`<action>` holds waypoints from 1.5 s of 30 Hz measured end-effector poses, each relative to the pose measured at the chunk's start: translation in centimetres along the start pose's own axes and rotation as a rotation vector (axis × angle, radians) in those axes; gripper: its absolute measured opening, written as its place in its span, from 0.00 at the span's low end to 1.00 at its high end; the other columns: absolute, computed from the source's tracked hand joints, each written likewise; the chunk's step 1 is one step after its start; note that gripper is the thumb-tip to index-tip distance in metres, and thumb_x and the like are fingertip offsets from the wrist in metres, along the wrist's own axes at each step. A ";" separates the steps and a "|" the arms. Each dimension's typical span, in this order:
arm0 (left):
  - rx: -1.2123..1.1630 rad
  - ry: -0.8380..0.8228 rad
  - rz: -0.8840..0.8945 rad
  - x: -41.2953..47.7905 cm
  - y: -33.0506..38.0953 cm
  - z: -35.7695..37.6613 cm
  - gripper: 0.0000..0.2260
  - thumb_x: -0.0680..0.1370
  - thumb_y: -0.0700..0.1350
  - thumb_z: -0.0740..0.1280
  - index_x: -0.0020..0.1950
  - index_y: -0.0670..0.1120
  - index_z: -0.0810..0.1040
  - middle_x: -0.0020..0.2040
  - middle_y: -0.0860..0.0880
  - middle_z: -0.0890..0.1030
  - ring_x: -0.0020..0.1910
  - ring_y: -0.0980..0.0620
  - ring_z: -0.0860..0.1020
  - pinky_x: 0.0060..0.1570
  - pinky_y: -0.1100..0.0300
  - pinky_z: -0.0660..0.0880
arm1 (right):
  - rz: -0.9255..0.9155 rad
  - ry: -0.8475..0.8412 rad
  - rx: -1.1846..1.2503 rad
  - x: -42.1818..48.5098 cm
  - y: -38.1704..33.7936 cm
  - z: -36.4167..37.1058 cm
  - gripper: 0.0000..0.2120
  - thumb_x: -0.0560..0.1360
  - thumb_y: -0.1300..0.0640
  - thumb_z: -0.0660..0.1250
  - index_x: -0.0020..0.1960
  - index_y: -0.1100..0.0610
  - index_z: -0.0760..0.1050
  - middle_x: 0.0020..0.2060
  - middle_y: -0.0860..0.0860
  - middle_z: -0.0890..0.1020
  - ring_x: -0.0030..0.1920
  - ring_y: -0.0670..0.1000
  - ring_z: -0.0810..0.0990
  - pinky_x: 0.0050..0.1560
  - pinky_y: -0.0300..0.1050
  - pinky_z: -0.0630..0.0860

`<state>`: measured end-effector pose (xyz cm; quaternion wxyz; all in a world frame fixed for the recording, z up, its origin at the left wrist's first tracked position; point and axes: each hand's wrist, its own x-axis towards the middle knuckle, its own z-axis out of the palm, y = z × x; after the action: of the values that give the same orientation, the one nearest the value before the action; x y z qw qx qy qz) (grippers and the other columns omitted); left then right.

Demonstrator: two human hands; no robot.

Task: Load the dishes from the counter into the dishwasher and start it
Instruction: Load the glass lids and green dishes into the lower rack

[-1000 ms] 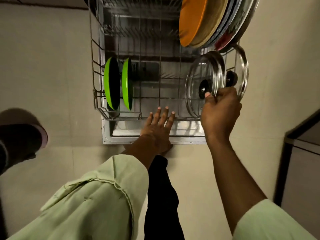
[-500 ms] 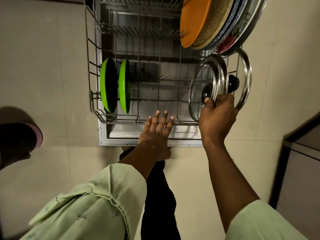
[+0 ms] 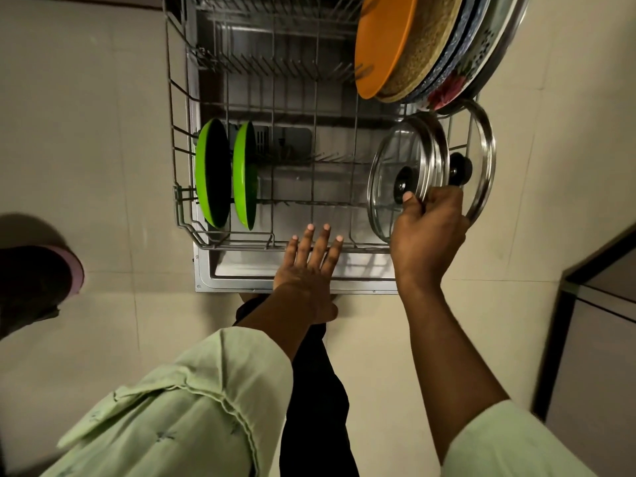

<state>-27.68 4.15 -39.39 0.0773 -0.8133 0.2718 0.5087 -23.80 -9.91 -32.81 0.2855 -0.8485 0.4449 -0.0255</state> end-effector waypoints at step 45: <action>-0.067 -0.024 0.088 0.1 -0.9 -0.7 0.46 0.78 0.65 0.61 0.78 0.50 0.29 0.78 0.45 0.29 0.76 0.41 0.29 0.74 0.44 0.34 | 0.016 -0.181 -0.326 1.8 0.7 5.0 0.11 0.81 0.56 0.61 0.58 0.61 0.76 0.52 0.58 0.82 0.54 0.56 0.81 0.43 0.40 0.68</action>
<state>-26.63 4.61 -39.34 0.0310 -0.7966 0.2891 0.5300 -21.74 -9.32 -37.73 0.1832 -0.8787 0.4225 0.1259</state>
